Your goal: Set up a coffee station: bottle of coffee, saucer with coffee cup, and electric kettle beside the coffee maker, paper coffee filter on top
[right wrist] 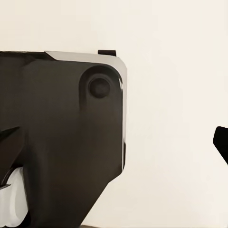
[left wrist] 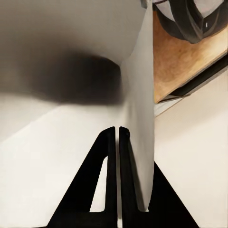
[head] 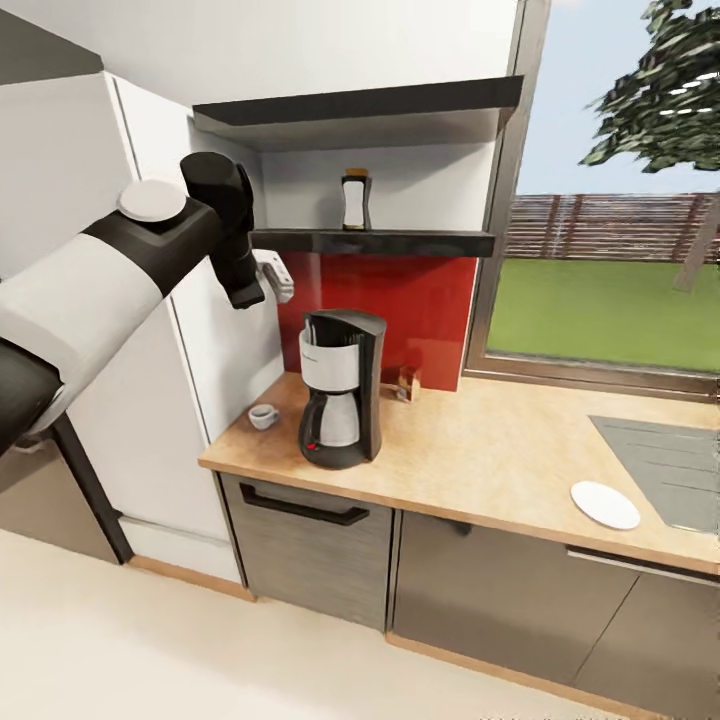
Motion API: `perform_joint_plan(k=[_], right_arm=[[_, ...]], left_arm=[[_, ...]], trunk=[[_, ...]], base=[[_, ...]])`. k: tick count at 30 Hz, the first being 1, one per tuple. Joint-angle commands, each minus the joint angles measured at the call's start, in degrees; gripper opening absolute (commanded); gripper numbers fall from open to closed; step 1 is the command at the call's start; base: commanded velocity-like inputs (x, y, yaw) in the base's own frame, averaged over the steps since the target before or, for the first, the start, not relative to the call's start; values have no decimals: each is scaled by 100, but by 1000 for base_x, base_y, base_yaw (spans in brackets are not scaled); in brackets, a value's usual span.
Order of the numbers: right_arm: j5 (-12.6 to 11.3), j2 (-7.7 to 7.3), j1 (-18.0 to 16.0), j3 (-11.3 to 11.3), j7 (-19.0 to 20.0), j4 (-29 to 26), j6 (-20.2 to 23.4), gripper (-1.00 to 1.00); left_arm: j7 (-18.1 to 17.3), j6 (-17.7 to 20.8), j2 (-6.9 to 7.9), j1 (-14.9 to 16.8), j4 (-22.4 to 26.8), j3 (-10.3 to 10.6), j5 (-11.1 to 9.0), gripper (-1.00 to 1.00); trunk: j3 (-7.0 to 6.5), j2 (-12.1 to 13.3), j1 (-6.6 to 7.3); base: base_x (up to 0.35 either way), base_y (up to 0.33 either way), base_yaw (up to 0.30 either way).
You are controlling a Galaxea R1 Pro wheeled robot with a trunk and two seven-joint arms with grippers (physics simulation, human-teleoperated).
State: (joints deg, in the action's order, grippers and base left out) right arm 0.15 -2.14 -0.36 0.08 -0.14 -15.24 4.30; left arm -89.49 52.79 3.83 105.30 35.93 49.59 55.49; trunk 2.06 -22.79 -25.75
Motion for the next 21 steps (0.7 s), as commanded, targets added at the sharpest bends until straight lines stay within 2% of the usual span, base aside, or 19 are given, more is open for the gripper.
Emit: perform_joint_plan(k=[1,5,10,16,21], right_arm=[[2,1,-1,1,-2,-14,36,100],[9,2,0,7,12,-11,31,100],[16,1,-1,5,29,18,18,100],[19,-2,1,3,39,53,2,100],[11,135,-17,-4,36,52,9,100]], left_arm=[[-51,38,-22,8,11,25,84,-100],[-51,36,-91,8,11,25,167,-100],[-51,34,-107,8,15,25,186,-100],[-51,34,-128,-2,19,25,192,-100],[-51,60,-142,-122,-30,14,142,-100]], trunk=[[13,-13,-4],[11,-13,-4],[10,-13,-4],[10,-13,-4],[10,-13,-4]], base=[[0,0,-94],[0,0,-40],[46,0,-7],[233,-30,-1],[0,0,0]])
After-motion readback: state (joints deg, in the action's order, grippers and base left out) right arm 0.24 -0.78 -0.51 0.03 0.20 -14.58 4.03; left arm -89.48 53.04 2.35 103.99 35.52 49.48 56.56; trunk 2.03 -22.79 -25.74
